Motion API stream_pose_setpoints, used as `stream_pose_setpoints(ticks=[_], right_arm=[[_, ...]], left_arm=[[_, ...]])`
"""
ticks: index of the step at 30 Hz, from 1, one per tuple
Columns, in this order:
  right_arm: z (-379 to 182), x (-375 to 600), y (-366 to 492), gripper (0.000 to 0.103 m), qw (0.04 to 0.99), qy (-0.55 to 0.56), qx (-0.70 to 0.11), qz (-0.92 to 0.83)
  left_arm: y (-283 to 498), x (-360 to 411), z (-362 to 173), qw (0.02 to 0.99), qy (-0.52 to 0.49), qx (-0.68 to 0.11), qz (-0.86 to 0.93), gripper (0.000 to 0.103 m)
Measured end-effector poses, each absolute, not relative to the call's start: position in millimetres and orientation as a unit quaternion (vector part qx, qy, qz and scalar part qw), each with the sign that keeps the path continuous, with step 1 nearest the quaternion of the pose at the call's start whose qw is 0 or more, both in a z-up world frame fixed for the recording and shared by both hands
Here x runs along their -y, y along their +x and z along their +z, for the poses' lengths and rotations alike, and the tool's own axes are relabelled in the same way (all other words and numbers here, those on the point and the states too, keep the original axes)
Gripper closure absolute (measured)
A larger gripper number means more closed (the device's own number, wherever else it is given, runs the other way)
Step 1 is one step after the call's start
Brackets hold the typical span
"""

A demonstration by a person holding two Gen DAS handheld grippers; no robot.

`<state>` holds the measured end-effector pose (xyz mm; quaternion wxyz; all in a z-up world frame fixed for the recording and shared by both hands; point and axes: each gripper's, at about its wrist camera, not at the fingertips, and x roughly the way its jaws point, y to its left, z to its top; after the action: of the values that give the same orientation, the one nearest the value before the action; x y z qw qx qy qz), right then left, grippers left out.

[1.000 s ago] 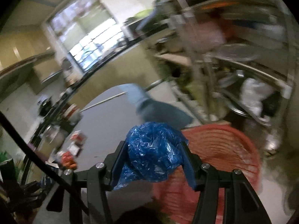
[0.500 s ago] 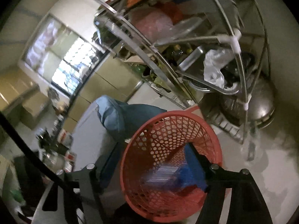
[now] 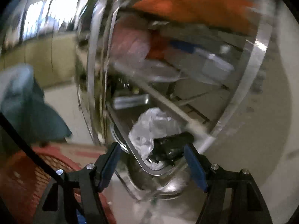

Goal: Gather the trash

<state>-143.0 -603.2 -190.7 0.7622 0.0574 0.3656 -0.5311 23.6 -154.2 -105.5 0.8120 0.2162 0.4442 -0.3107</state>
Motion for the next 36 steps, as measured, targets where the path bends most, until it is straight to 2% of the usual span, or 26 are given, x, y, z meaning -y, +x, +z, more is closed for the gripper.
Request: stream_pose_setpoints(ticks=[3, 7, 15, 18, 23, 26, 29, 31, 36], right_arm=[[-212.0, 608.5, -121.1, 0.030, 0.752, 0.055, -0.405, -0.517], [-214.2, 587.5, -106.2, 0.030, 0.758, 0.052, -0.417, -0.499], [-219.5, 504.7, -85.6, 0.030, 0.771, -0.010, -0.443, -0.458], [-205.0, 499.5, -98.2, 0.030, 0.761, -0.014, -0.434, -0.482], [-128.8, 475.8, -111.8, 0.030, 0.791, -0.014, -0.349, -0.502], [-80.2, 450.4, -103.6, 0.030, 0.853, 0.036, -0.290, -0.432], [-54.4, 422.3, -75.0, 0.029, 0.903, 0.100, -0.272, -0.317], [-50.9, 401.6, -45.5, 0.029, 0.924, 0.147, -0.278, -0.218], [-70.1, 343.3, 52.8, 0.029, 0.920, 0.204, -0.334, -0.016]], left_arm=[[43.3, 109.3, -109.3, 0.830, 0.198, -0.459, -0.248, 0.034], [68.1, 63.7, -114.8, 0.844, 0.169, -0.475, -0.183, 0.034], [87.4, 39.5, -115.1, 0.856, 0.136, -0.470, -0.169, 0.034], [91.4, 34.6, -112.7, 0.858, 0.125, -0.467, -0.177, 0.034], [101.6, 22.2, -112.0, 0.865, 0.105, -0.458, -0.174, 0.034], [105.3, 15.0, -113.8, 0.867, 0.099, -0.455, -0.178, 0.034], [108.6, 12.2, -116.6, 0.863, 0.106, -0.453, -0.199, 0.030], [113.7, 11.2, -119.4, 0.861, 0.118, -0.444, -0.217, 0.027], [136.5, 7.8, -126.8, 0.838, 0.122, -0.447, -0.287, 0.027]])
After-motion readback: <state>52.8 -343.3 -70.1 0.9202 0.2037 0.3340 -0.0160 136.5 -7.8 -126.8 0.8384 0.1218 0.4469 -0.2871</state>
